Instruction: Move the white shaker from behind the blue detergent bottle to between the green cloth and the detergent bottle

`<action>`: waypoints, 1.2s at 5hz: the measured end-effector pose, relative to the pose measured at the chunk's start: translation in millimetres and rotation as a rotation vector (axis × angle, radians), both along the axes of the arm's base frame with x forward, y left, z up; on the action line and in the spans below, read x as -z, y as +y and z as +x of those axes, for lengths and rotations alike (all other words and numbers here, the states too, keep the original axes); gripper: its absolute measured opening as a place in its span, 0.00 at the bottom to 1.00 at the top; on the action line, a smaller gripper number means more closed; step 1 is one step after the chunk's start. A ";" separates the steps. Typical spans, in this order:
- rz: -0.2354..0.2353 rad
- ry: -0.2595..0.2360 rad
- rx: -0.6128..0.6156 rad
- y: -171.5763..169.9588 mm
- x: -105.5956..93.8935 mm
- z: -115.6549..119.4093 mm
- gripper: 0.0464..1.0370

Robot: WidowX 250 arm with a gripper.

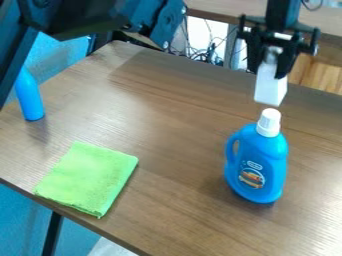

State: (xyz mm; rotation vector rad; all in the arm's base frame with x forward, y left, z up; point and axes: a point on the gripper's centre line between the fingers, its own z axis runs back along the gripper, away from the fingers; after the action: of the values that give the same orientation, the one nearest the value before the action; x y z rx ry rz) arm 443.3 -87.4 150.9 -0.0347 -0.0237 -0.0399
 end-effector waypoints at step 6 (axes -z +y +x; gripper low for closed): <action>0.237 0.504 -0.146 73.6 73.1 -72.8 0.56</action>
State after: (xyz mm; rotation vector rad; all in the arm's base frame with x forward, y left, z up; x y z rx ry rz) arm 370.5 -13.9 77.9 0.1940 0.4817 0.1124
